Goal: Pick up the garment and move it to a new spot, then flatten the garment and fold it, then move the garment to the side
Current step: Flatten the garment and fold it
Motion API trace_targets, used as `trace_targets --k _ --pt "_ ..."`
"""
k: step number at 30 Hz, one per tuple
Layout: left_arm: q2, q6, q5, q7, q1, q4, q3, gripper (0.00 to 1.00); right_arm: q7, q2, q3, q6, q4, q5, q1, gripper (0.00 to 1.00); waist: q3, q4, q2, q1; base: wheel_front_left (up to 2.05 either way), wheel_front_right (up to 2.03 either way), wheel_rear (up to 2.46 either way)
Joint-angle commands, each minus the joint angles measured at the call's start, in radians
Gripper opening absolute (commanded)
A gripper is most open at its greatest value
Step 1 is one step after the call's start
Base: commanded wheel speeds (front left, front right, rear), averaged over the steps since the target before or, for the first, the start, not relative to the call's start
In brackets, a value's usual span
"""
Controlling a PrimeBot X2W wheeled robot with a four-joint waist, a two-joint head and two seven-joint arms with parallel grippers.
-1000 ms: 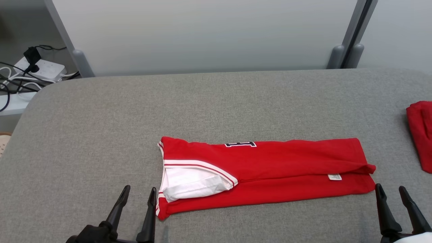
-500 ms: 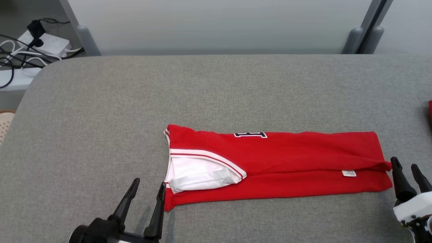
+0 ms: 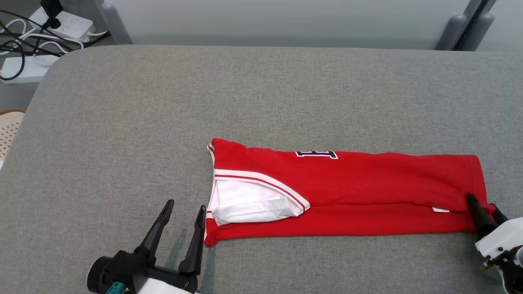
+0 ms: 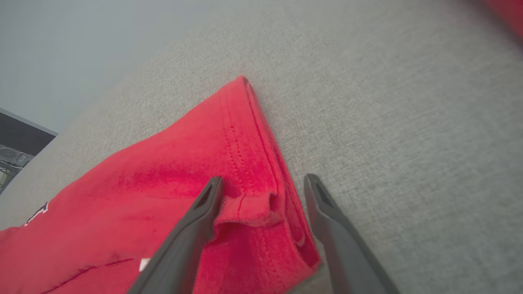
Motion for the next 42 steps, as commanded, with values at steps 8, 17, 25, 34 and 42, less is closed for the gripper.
trace_targets --k 8,17,25,34,42 --pt "0.000 -0.014 0.014 -0.010 -0.040 -0.028 0.034 1.00 0.060 -0.028 0.054 0.004 0.058 0.036 -0.041 1.00 0.009 0.001 -0.0001 0.0000 0.00 0.00 0.00" --pt "-0.002 -0.018 0.008 -0.010 -0.045 -0.027 0.038 1.00 0.049 -0.065 0.103 0.004 0.035 0.041 -0.040 0.00 0.002 -0.001 -0.0001 0.0000 0.00 0.00 0.00" --pt "-0.002 -0.021 0.011 -0.010 -0.041 -0.023 0.037 1.00 -0.006 -0.132 0.108 0.004 -0.004 0.048 -0.035 0.00 -0.013 -0.004 -0.0001 0.0000 0.00 0.00 0.00" --pt "-0.003 -0.025 0.013 -0.010 -0.046 -0.014 0.030 1.00 0.023 -0.142 0.132 0.004 -0.209 0.130 -0.005 0.00 -0.029 -0.003 -0.0001 0.0000 0.00 0.00 0.00" --pt "-0.003 -0.019 0.001 -0.010 -0.056 -0.022 0.021 1.00 0.054 -0.139 0.152 0.004 -0.419 0.151 0.035 0.00 -0.045 0.021 -0.0001 0.0000 0.00 0.00 0.00"
